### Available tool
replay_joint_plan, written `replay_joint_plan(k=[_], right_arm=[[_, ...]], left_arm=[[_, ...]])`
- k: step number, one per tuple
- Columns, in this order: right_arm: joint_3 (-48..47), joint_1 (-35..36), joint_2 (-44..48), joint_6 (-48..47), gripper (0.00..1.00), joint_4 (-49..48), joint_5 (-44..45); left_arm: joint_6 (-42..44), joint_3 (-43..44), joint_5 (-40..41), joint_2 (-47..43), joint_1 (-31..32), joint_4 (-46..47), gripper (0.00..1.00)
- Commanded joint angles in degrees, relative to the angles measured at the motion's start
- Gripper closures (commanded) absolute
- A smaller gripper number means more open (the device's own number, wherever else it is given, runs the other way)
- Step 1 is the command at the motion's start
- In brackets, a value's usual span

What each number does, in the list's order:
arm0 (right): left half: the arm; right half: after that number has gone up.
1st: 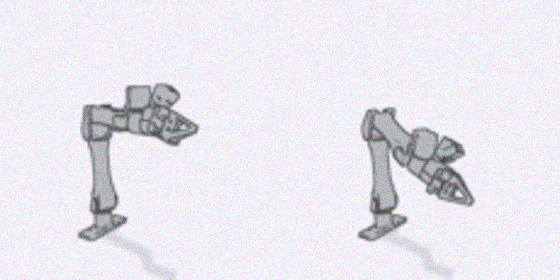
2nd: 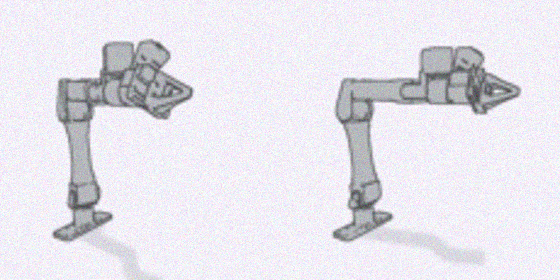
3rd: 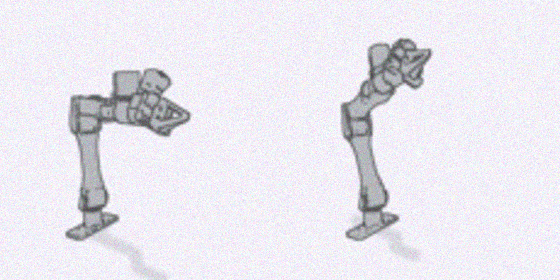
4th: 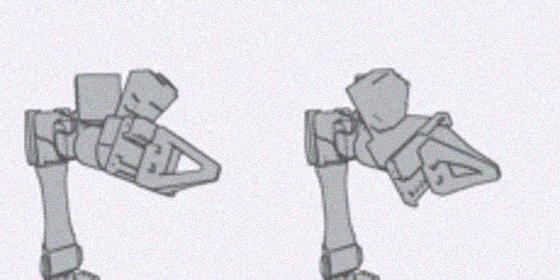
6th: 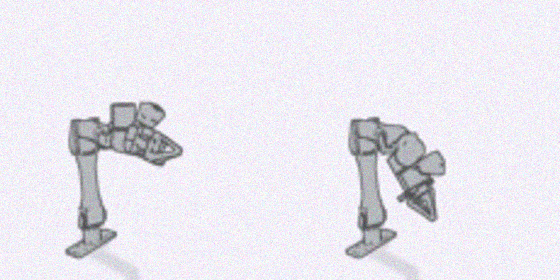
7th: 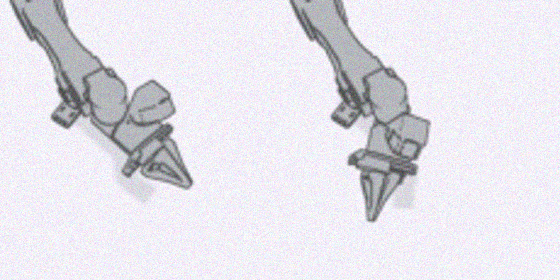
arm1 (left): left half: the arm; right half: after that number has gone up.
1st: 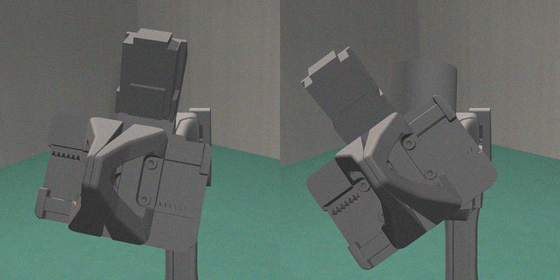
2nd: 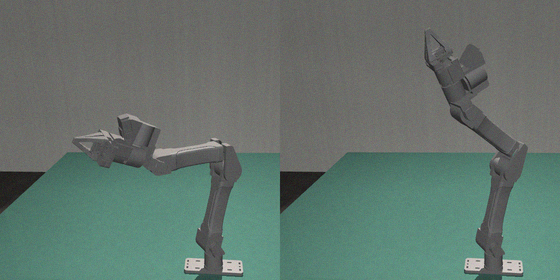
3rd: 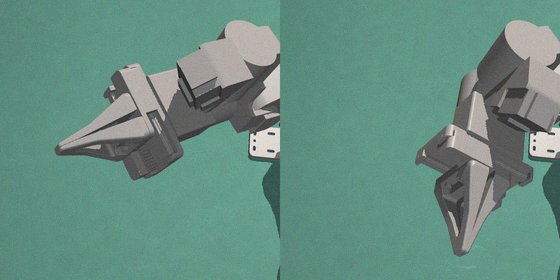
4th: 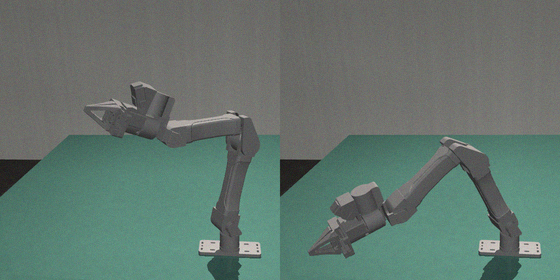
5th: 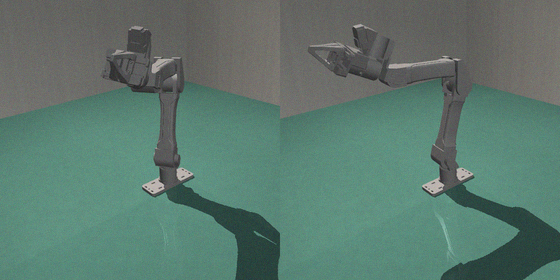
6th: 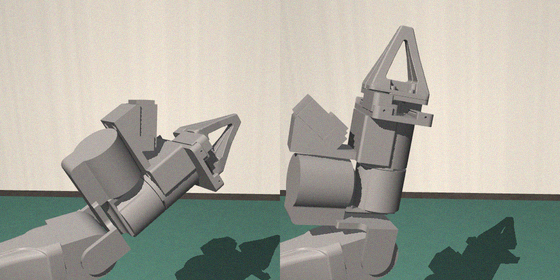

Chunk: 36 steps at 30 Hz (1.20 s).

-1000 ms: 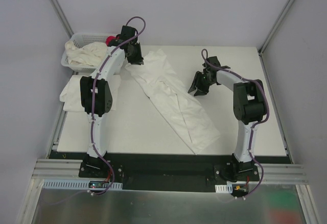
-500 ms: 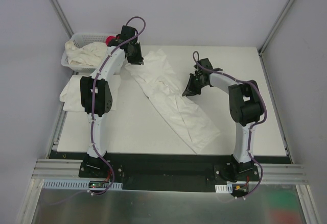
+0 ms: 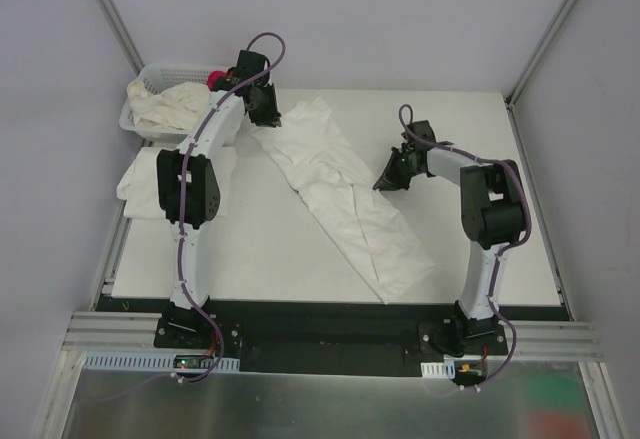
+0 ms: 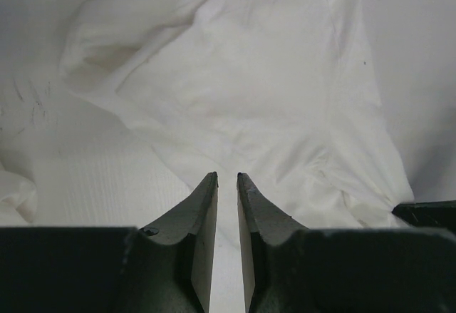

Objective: Fold and stack the t-shirts
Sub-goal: Rotate the tshirt 90 degrees

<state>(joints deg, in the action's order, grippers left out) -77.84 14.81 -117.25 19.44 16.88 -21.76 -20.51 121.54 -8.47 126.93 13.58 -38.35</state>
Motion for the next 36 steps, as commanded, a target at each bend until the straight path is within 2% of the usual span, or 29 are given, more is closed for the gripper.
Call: replay_joint_plan(k=[1, 9, 15, 18, 19, 24, 25, 28, 32, 34, 36], right_arm=[[6.1, -4.1, 6.5, 0.7, 0.99, -1.4, 4.0], [20.3, -9.7, 18.6, 0.5, 0.99, -2.9, 7.5], [28.2, -9.1, 24.4, 1.9, 0.99, -3.9, 5.6], [27.6, -8.7, 25.1, 1.7, 0.87, -3.6, 7.9], [26.4, -8.7, 24.3, 1.6, 0.82, -3.0, 8.7], [13.0, -8.8, 16.8, -0.5, 0.75, -0.8, 11.0], [6.8, -8.9, 15.1, -0.5, 0.75, 0.6, 11.1], [-2.9, -9.7, 6.8, -1.1, 0.71, 3.9, 9.7], [-20.2, -10.1, -2.5, -2.7, 0.63, 7.3, 9.1], [-26.6, -10.3, -8.8, -3.1, 0.61, 12.3, 7.5], [-32.3, -10.7, -12.0, -2.8, 0.6, 12.9, 6.7]], left_arm=[[0.9, 0.2, 1.8, -3.3, 1.1, 0.6, 0.83], [1.9, 0.5, 2.9, -3.4, 2.1, 0.6, 0.83], [2.4, 0.7, 2.9, -2.8, 3.2, 0.6, 0.83], [2.2, 0.5, 2.4, -2.6, 3.6, 0.6, 0.83], [2.1, 0.6, 2.1, -2.7, 3.6, 0.6, 0.83], [1.3, 0.2, 0.8, -2.1, 3.7, 0.6, 0.84], [1.3, 0.1, 0.8, -2.2, 3.8, 0.6, 0.84], [1.3, -0.2, 1.0, -2.9, 3.7, 0.5, 0.84], [1.2, -1.5, 1.4, -4.1, 3.8, 0.5, 0.84], [1.0, -1.8, 1.2, -4.2, 3.8, 0.6, 0.85], [0.8, -2.7, 1.2, -4.8, 3.8, 0.6, 0.85]])
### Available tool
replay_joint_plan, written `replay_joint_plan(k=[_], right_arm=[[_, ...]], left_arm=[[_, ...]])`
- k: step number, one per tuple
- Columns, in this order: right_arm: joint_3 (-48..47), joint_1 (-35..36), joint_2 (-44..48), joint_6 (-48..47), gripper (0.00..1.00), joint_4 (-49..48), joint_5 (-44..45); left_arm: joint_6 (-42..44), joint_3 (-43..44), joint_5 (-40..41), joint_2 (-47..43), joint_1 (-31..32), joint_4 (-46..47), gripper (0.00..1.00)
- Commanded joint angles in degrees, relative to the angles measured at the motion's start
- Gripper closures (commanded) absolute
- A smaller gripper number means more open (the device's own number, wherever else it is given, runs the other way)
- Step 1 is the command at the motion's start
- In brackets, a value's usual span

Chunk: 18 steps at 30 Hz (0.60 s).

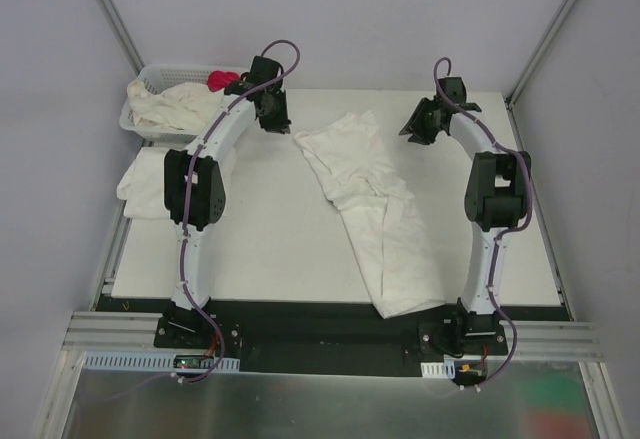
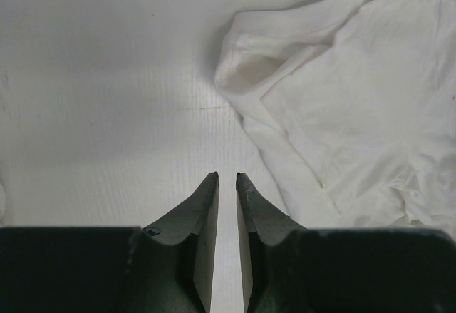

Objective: Fold and stack the t-shirts
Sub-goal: Rotate the tshirt 90 degrees

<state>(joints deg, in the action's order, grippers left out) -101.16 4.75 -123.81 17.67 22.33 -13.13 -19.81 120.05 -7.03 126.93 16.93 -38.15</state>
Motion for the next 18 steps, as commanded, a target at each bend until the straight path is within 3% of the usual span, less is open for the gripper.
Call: replay_joint_plan(k=[1, 6, 18], right_arm=[[-10.3, -0.4, -6.4, -1.0, 0.6, 6.8, -1.6], [-21.8, 0.0, -12.4, -1.4, 0.58, 10.9, -2.8], [-18.2, 4.2, -13.4, -0.4, 0.57, 6.3, -5.3]], left_arm=[[0.0, -1.6, -0.4, -4.9, 0.5, 0.5, 0.85], [-0.3, -3.0, -0.7, -5.6, 0.5, 1.1, 0.85], [-0.1, -3.8, -1.3, -6.5, 0.5, 1.7, 0.85]])
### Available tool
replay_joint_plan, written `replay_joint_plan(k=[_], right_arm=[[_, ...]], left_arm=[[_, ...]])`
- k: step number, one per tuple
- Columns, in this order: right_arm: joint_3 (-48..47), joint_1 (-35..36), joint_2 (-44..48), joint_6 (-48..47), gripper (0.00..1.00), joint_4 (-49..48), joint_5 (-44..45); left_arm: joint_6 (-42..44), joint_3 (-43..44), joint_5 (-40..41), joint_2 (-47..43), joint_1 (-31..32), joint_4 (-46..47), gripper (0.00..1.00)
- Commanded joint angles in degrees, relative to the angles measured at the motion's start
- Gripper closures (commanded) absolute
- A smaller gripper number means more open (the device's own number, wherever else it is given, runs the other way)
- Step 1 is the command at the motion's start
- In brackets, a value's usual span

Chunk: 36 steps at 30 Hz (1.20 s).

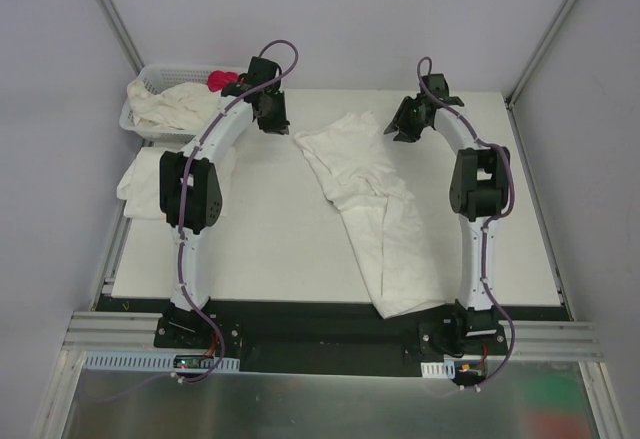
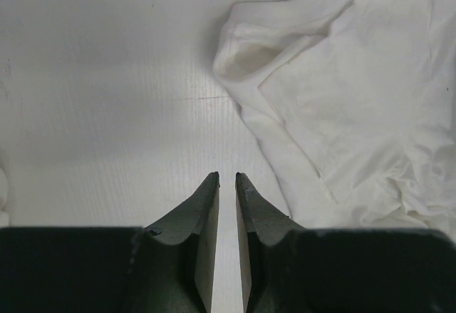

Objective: Fold and stack the t-shirts
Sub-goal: Rotate the tshirt 90 degrees

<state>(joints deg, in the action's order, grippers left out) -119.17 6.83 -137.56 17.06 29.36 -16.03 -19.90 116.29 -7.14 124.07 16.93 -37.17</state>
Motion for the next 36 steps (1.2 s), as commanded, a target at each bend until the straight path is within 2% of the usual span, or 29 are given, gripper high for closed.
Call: replay_joint_plan(k=[1, 12, 22, 36], right_arm=[[-0.2, 3.1, 0.3, 0.2, 0.57, -0.8, -2.3], [-1.1, 4.9, -2.4, 0.1, 0.55, -0.9, -2.1], [-3.3, 2.0, -0.4, -1.4, 0.55, -0.3, -1.7], [-9.9, -2.3, -4.7, -3.0, 0.55, 2.4, -1.6]], left_arm=[[-0.1, 0.0, -1.3, -3.7, 0.5, 0.9, 0.85], [0.7, -0.4, -1.3, -4.0, 0.5, 1.0, 0.85], [1.4, -0.1, -1.0, -3.7, 0.5, 1.0, 0.85], [1.4, 1.5, -1.4, -1.2, 0.4, 1.0, 0.85]])
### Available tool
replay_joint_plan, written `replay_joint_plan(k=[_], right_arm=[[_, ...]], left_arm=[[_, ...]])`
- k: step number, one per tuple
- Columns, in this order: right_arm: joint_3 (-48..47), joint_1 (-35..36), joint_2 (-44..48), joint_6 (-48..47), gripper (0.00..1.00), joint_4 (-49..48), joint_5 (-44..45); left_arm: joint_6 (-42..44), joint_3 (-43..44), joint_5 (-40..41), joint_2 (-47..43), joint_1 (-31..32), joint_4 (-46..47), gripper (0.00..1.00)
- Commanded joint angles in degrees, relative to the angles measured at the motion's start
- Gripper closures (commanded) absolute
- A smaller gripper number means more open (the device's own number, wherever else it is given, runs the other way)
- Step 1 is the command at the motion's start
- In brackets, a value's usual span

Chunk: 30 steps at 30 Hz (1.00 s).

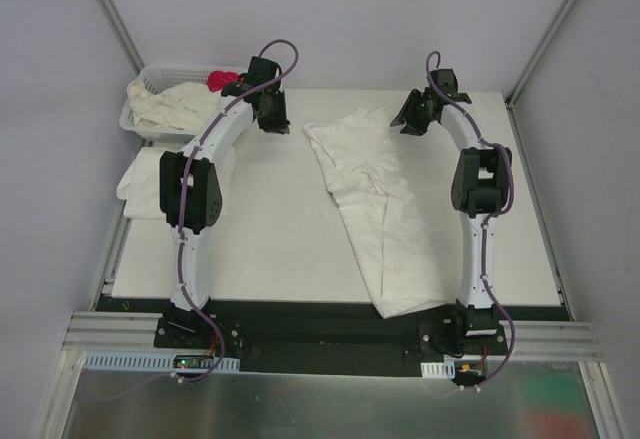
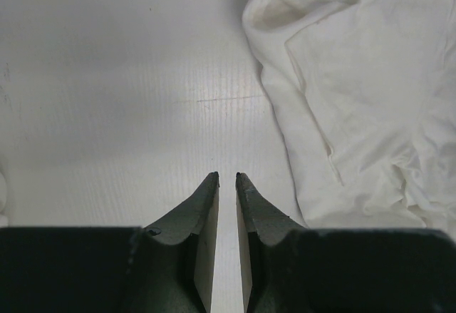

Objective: Fold and stack the t-shirts
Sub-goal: Rotate the tshirt 90 degrees

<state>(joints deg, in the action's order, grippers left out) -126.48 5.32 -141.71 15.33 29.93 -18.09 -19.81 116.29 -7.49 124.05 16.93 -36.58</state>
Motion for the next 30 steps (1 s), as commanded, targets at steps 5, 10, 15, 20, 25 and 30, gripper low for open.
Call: replay_joint_plan(k=[5, 10, 15, 20, 25, 30], right_arm=[[-0.8, -1.3, -0.7, -2.4, 0.55, 1.7, 0.6], [3.0, -0.8, 0.0, -1.8, 0.55, -0.3, -0.2], [4.5, 0.0, -0.1, -1.2, 0.55, -1.5, -0.8], [4.7, 1.3, -0.8, -0.4, 0.55, -2.2, -1.2], [2.8, 3.1, -2.6, 0.0, 0.54, -2.0, -1.5], [1.2, 3.9, -4.1, 0.6, 0.54, -1.9, -2.0]], left_arm=[[1.4, 1.4, -1.1, -1.1, 0.4, 0.4, 0.85], [1.5, 1.3, -0.9, -1.2, 0.3, 0.5, 0.85], [1.4, 1.7, -1.3, -0.6, 0.3, 0.4, 0.85], [1.3, 1.9, -1.3, 0.0, 0.2, 0.5, 0.85], [1.3, 2.3, -1.5, 0.8, 0.2, 0.5, 0.85], [1.3, 1.9, -1.5, 0.8, -0.1, 0.5, 0.85]])
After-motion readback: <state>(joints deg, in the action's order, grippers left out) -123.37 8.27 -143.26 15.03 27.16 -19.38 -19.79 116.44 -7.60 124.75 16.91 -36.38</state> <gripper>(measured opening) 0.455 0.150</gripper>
